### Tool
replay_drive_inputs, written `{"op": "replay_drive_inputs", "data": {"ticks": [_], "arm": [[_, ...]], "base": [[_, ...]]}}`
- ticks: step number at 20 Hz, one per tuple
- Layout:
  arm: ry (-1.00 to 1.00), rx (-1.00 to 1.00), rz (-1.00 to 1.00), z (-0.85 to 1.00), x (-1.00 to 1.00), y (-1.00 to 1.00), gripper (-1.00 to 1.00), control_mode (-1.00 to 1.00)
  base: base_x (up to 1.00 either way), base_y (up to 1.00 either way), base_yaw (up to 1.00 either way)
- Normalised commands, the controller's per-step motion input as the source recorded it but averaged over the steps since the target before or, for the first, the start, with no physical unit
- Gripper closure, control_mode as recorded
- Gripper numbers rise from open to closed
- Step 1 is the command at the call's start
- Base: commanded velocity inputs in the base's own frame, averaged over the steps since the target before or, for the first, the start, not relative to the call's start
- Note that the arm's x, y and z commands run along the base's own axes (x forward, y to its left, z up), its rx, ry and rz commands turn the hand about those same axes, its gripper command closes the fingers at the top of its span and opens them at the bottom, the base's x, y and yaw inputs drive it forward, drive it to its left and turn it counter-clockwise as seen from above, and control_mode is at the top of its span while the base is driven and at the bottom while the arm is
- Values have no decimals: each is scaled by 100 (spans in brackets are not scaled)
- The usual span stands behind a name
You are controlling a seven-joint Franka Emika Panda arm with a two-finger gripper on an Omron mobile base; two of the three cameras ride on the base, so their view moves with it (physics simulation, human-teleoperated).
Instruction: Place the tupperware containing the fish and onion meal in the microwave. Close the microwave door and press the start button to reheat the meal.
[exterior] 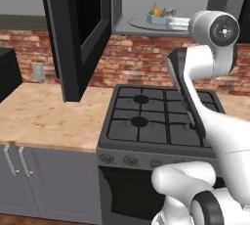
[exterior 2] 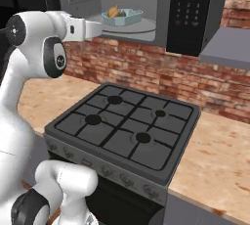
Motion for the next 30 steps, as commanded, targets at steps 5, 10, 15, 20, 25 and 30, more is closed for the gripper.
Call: {"op": "replay_drive_inputs", "data": {"ticks": [5,10,15,20,25,30], "arm": [[7,-60,30,16,-100,68,-100,-100],[1,-49,18,0,-100,39,-100,-100],[7,-39,3,0,-87,43,-100,-100],[32,-35,0,6,-55,62,-100,-100],[30,-35,-2,1,-42,63,-100,-100],[-5,-28,0,-22,-25,54,-100,-100]], "base": [[0,0,0],[0,0,0],[0,0,0],[0,0,0],[0,0,0],[0,0,0]]}}
